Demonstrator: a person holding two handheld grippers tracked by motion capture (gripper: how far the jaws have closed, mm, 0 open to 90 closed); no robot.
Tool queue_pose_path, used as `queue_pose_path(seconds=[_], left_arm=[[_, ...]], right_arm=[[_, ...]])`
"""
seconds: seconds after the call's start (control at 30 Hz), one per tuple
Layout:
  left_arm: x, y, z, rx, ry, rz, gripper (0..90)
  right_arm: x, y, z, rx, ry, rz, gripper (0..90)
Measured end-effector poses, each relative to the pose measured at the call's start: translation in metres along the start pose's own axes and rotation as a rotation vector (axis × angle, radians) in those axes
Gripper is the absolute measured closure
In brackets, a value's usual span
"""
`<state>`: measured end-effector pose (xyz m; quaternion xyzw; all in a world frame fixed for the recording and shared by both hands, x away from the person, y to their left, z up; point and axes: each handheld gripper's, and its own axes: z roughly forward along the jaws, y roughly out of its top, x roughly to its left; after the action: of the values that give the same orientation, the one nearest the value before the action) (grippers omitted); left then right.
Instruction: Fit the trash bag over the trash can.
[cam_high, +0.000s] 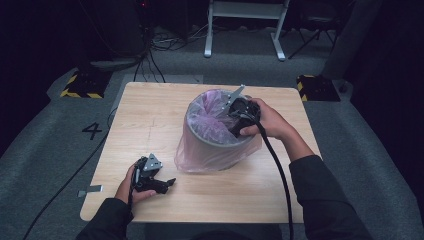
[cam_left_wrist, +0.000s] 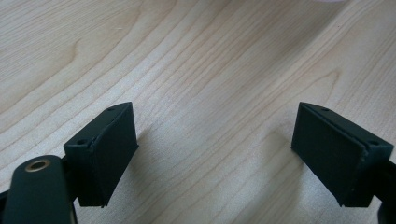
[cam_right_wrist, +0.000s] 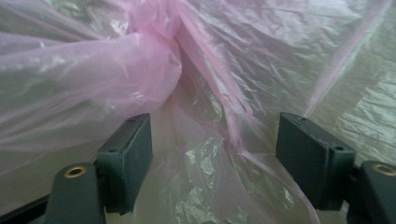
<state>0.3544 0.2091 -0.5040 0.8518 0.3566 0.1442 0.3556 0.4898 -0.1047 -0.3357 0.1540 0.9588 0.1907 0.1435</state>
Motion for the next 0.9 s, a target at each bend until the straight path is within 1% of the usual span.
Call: queue_pose_path(seconds=[0.1, 0.27, 0.33, 0.37, 0.4, 0.43, 0.47, 0.53, 0.57, 0.6, 0.67, 0.7, 0.73, 0.8, 0.83, 0.87, 0.9], left_arm=[[0.000, 0.000, 0.000, 0.000, 0.000, 0.000, 13.9], [0.000, 0.000, 0.000, -0.001, 0.000, -0.002, 13.9], [0.000, 0.000, 0.000, 0.000, 0.000, 0.000, 14.0], [0.000, 0.000, 0.000, -0.001, 0.000, -0.002, 14.0], [0.000, 0.000, 0.000, -0.001, 0.000, -0.002, 13.9], [0.000, 0.000, 0.000, 0.000, 0.000, 0.000, 13.9], [0.000, 0.000, 0.000, -0.001, 0.000, -0.002, 13.9], [0.000, 0.000, 0.000, -0.001, 0.000, -0.001, 13.9], [0.000, 0.000, 0.000, 0.000, 0.000, 0.000, 13.9], [0.000, 0.000, 0.000, 0.000, 0.000, 0.000, 14.0], [0.000, 0.000, 0.000, 0.000, 0.000, 0.000, 14.0], [0.000, 0.000, 0.000, 0.000, 0.000, 0.000, 14.0], [0.000, 0.000, 0.000, 0.000, 0.000, 0.000, 14.0], [0.000, 0.000, 0.000, 0.000, 0.000, 0.000, 14.0], [0.000, 0.000, 0.000, 0.000, 0.000, -0.001, 14.0], [0.000, 0.000, 0.000, 0.000, 0.000, 0.000, 13.9], [0.000, 0.000, 0.000, 0.000, 0.000, 0.000, 14.0]], right_arm=[[0.001, 0.002, 0.002, 0.029, 0.000, -0.011, 25.1], [0.001, 0.003, 0.003, 0.056, -0.011, -0.019, 23.4], [0.002, 0.003, 0.002, 0.045, -0.021, -0.015, 23.0], [0.002, 0.002, 0.002, 0.030, -0.015, -0.003, 23.0], [0.001, 0.001, 0.001, 0.023, -0.013, -0.002, 23.0], [0.001, 0.000, -0.001, -0.001, -0.028, 0.003, 22.4], [0.002, -0.001, -0.002, -0.013, -0.037, 0.008, 22.5], [0.001, -0.003, -0.006, -0.049, -0.045, 0.031, 22.5], [0.001, -0.004, -0.008, -0.081, -0.042, 0.050, 22.6], [0.001, -0.005, -0.010, -0.100, -0.043, 0.052, 22.6], [0.003, -0.008, -0.015, -0.156, -0.053, 0.050, 22.6], [0.003, -0.011, -0.019, -0.186, -0.059, 0.061, 22.1], [0.003, -0.012, -0.021, -0.201, -0.063, 0.069, 22.1], [0.003, -0.015, -0.027, -0.244, -0.071, 0.101, 22.1], [0.003, -0.017, -0.030, -0.267, -0.076, 0.109, 21.5], [0.002, -0.020, -0.034, -0.298, -0.081, 0.117, 21.3], [0.002, -0.022, -0.037, -0.321, -0.085, 0.139, 21.3]])
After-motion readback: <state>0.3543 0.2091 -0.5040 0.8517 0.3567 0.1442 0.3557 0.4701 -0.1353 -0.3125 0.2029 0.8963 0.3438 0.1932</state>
